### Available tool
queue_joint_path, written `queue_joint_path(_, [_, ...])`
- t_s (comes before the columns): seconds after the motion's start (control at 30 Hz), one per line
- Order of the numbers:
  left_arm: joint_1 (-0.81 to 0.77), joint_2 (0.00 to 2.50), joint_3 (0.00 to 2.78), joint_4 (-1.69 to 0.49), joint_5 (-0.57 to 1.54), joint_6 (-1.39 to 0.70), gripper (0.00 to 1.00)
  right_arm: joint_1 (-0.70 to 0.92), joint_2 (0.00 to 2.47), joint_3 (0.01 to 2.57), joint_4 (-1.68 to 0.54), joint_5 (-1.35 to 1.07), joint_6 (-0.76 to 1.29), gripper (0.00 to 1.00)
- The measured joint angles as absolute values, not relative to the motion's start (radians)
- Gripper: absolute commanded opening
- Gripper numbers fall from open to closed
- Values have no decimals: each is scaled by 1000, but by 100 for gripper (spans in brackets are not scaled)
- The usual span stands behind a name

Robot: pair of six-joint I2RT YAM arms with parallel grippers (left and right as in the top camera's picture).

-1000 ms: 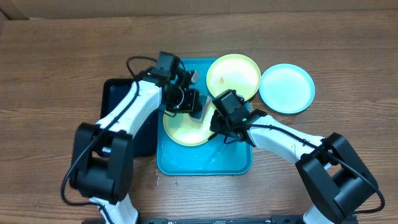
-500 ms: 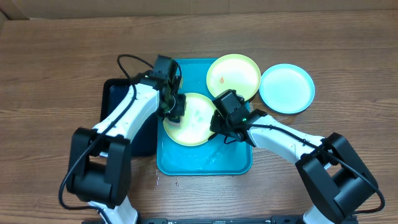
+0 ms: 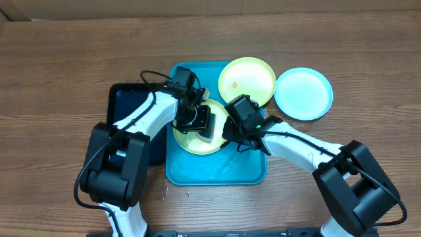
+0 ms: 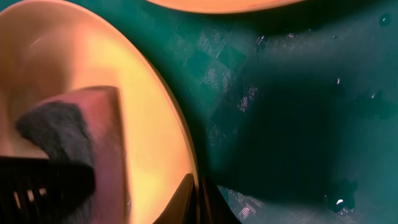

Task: Clean dirty plates on tray and stack at the side
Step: 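Scrub the yellow plate surface with the sponge in left gripper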

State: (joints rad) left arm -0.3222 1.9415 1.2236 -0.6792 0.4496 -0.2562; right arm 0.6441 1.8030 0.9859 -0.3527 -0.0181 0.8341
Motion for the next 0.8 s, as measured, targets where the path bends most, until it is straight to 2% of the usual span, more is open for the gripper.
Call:
queue_joint_path(0.2, [-326,1937,1256,-683,511,-257,4,644,1803,986,-353,-19,834,4])
queue_joint_path(0.53, [-389,1892,1278,-730,68,-257,4,644,1803,986,-352,-27,834,4])
queue_joint_path(0.67, [-393,1904,1278,-730,-17,-265,4,644,1803,986,-352,-27,834,4])
queue_joint_path(0.8, [-392,1940,1278,-732,-17,-272,4,644,1803,986,-352,-28,834,4])
